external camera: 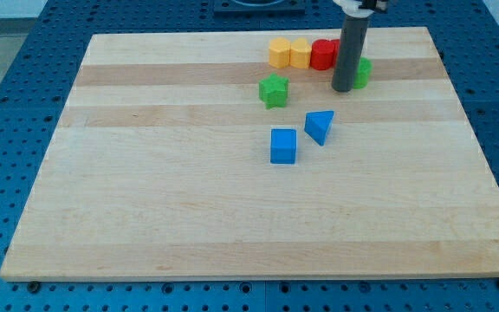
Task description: Move the green circle into the red star
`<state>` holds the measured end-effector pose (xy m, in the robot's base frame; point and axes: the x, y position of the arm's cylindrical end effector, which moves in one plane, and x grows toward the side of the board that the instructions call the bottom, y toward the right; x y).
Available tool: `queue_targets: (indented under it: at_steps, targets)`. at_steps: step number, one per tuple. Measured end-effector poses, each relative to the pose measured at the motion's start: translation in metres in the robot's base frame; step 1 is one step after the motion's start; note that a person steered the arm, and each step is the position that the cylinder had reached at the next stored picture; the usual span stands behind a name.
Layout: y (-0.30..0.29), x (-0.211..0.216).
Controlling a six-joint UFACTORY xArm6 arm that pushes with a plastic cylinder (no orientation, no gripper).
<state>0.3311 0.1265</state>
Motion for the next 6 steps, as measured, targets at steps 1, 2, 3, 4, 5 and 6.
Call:
queue_targets:
  at_steps: [1,2,3,4,5,6]
  targets:
    - [0.000,-0.002]
    - [0.012,0.006]
    - [0.041,0.014]
    - [0.046,0.017]
    - [0.041,-0.003]
    - [0.037,-0.014]
